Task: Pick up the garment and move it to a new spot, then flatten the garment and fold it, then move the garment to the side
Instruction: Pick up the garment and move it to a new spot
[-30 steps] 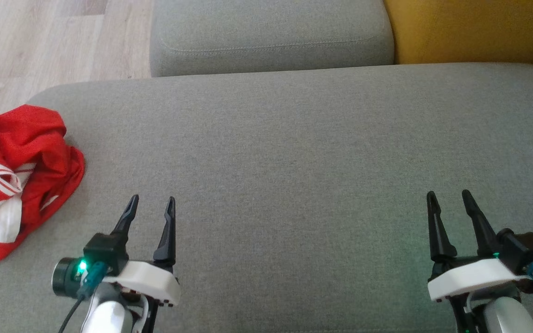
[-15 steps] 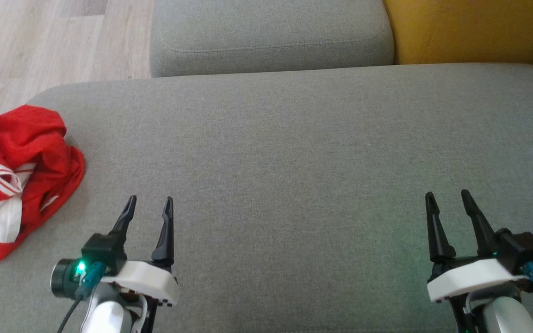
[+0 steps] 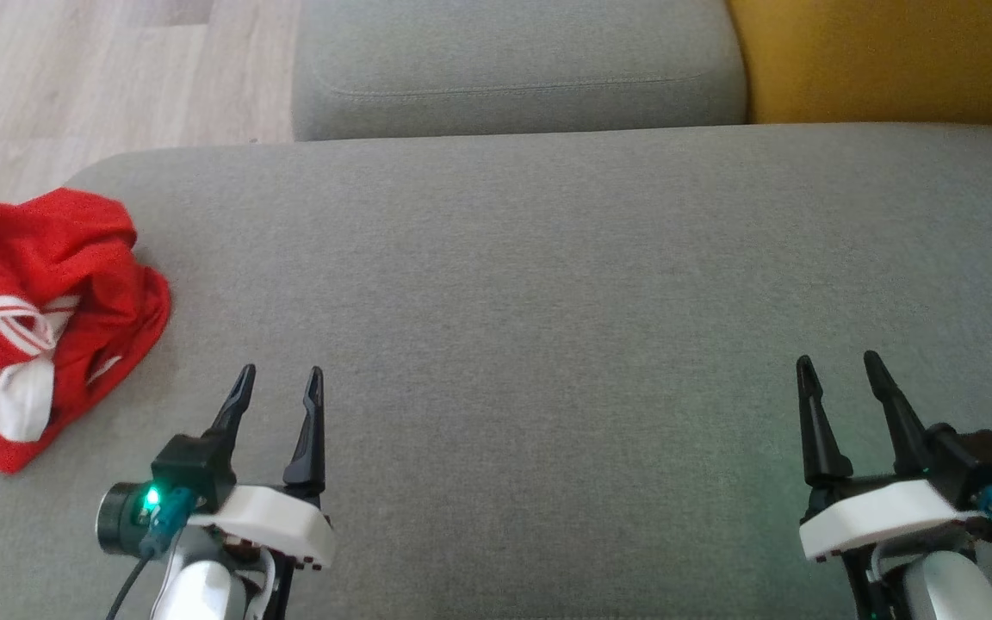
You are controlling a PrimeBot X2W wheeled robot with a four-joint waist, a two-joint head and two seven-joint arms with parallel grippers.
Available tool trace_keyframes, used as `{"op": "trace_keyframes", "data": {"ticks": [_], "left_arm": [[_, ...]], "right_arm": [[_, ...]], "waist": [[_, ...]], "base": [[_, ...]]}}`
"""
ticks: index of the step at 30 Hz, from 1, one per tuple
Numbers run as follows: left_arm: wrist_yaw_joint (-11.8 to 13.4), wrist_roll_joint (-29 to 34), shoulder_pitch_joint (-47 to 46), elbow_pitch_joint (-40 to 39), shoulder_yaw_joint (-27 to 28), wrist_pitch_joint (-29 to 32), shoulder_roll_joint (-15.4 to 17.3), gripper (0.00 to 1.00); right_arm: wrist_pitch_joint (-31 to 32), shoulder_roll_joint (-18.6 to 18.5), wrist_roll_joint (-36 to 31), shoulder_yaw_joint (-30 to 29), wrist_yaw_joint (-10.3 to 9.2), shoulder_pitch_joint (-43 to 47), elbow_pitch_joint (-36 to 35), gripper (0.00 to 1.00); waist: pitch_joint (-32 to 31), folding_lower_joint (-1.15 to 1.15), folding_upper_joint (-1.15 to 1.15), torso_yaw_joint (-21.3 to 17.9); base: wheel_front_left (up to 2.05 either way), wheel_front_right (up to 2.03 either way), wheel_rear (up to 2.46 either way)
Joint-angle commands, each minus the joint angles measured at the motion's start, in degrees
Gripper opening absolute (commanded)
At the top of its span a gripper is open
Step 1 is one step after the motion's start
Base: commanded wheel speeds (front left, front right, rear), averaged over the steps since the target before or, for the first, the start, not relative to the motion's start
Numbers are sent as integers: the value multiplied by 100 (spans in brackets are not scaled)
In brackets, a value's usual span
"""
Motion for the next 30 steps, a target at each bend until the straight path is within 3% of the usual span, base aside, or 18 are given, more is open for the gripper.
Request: {"op": "trace_keyframes", "data": {"ticks": [1,7,21,30], "left_arm": [[-13,53,-282,-148,258,-70,28,100],[-6,56,-326,-145,317,-70,18,100],[47,184,-343,-159,563,-70,190,100],[55,173,-274,-189,700,-70,249,100]], "right_arm": [[11,-68,-74,128,-4,-150,-262,100],[131,-51,-169,153,-4,-103,-467,100],[377,28,-511,363,-4,-29,-939,100],[398,84,-569,432,-4,-34,-1015,100]], "waist": [[8,0,0,107],[29,0,0,468],[90,0,0,1825],[110,0,0,2217]], "base": [[0,0,0],[0,0,0],[0,0,0],[0,0,0]]}}
